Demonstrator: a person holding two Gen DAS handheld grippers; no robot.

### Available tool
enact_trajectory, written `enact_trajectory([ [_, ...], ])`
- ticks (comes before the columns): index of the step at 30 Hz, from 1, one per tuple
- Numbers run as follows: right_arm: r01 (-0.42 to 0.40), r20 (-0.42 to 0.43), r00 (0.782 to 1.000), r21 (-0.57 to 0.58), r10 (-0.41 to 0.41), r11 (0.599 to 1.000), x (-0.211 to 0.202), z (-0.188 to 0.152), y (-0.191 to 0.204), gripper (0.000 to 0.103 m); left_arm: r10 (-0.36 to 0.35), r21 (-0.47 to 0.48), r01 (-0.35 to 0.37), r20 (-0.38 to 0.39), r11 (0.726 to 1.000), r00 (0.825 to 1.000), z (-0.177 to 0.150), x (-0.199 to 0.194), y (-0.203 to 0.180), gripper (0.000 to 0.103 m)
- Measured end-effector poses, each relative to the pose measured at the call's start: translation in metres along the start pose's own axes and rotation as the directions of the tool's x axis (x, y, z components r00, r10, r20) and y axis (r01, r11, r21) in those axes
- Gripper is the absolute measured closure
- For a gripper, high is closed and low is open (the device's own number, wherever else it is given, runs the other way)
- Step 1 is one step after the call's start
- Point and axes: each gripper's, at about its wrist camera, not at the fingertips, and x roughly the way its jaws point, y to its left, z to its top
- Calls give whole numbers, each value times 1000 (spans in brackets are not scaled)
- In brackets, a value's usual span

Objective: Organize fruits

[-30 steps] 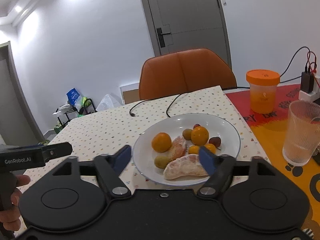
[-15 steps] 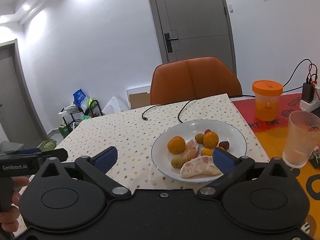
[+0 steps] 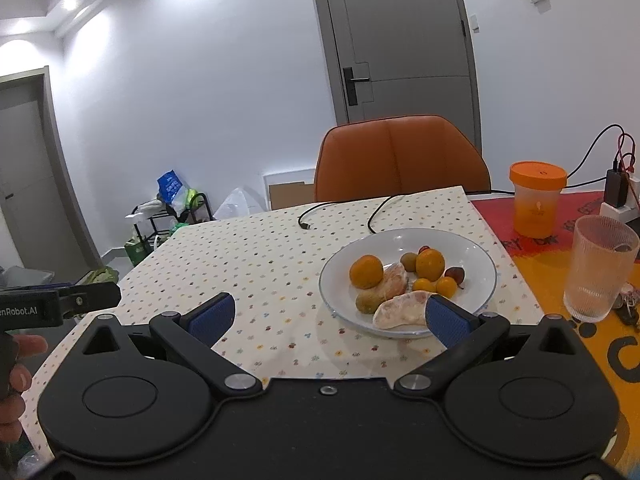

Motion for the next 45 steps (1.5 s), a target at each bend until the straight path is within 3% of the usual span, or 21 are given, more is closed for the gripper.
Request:
enact_trajectory([
  [14, -16, -66, 998, -38, 14, 999, -8, -16, 13, 0, 36, -15, -37, -15, 999, 999, -16, -9, 14, 0],
  [45, -14, -94, 996, -18, 12, 1000, -4, -24, 21, 0, 55, -43, -57, -46, 997, 997, -27, -17, 20, 0],
])
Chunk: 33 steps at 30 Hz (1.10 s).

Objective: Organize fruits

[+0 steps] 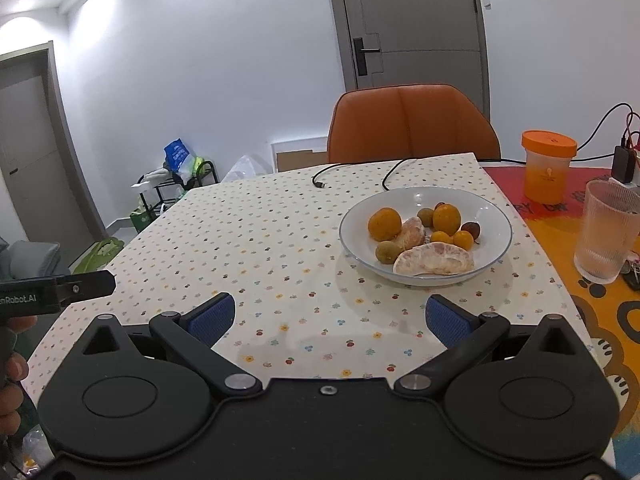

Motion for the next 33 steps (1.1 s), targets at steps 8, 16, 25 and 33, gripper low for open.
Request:
enact_trajectory([
  [8, -9, -1, 1000, -5, 9, 1000, 1, 0, 3, 0, 0, 2, 0, 6, 1000, 1000, 0, -2, 1, 0],
  [16, -7, -3, 1000, -11, 7, 1000, 1, 1, 5, 0, -1, 3, 1, 3, 1000, 1000, 0, -2, 1, 0],
  [25, -2, -1, 1000, -13, 2, 1000, 1, 1, 4, 0, -4, 13, 4, -5, 1000, 1000, -2, -2, -1, 0],
  [33, -3, 0, 1000, -13, 3, 1000, 1, 1, 5, 0, -4, 17, 4, -6, 1000, 1000, -2, -2, -2, 0],
])
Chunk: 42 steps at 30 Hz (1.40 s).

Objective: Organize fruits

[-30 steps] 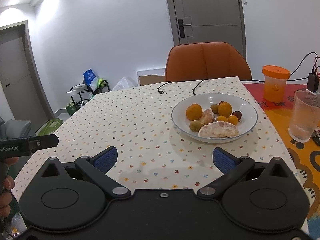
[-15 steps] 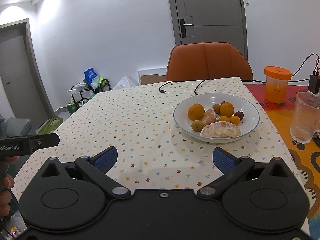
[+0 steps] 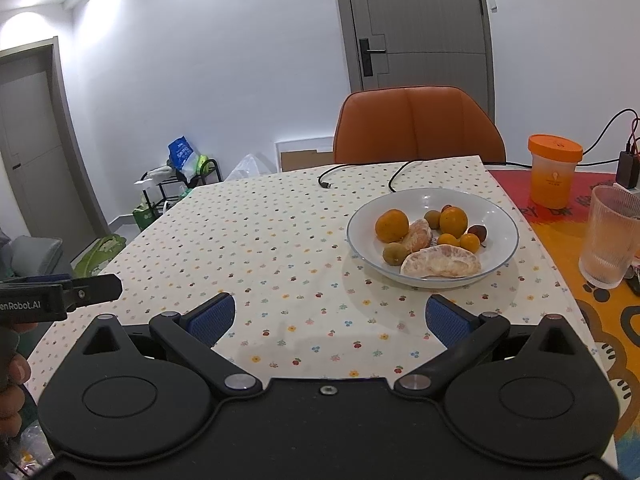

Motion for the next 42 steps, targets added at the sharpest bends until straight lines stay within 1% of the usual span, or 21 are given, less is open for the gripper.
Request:
enact_trajectory([
  [42, 9, -15, 1000, -7, -9, 1000, 6, -4, 1, 0, -3, 6, 3, -6, 1000, 1000, -4, 1, 0, 0],
])
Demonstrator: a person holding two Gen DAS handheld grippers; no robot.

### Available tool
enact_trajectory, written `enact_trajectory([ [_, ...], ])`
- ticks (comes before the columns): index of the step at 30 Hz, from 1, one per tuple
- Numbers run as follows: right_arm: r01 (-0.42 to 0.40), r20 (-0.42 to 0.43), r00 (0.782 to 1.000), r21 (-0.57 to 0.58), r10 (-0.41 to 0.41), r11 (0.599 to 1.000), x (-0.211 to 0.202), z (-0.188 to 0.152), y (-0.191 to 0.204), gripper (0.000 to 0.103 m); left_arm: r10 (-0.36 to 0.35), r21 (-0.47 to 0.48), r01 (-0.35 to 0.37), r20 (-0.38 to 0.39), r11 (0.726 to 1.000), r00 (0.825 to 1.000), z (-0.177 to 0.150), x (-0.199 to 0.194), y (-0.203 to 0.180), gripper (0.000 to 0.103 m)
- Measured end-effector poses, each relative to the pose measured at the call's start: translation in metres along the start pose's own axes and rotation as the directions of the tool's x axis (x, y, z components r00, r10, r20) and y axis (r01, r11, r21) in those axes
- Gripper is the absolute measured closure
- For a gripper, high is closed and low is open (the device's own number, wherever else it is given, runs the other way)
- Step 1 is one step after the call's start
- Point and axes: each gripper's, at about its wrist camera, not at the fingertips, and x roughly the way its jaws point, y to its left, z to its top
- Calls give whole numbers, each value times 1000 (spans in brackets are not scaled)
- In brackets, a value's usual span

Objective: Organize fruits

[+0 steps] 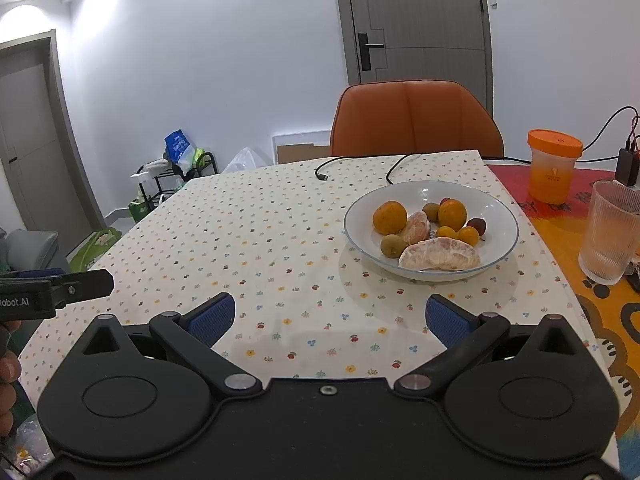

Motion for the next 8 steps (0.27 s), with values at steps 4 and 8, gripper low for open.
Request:
enact_trajectory([
  [4, 1, -1, 1000, 0, -1, 1000, 0, 0, 0, 0, 0, 0, 0, 0, 1000, 1000, 0, 0, 0, 0],
  [8, 4, -9, 1000, 1, -4, 1000, 2, -1, 0, 0, -1, 2, 1, -2, 1000, 1000, 0, 0, 0, 0],
])
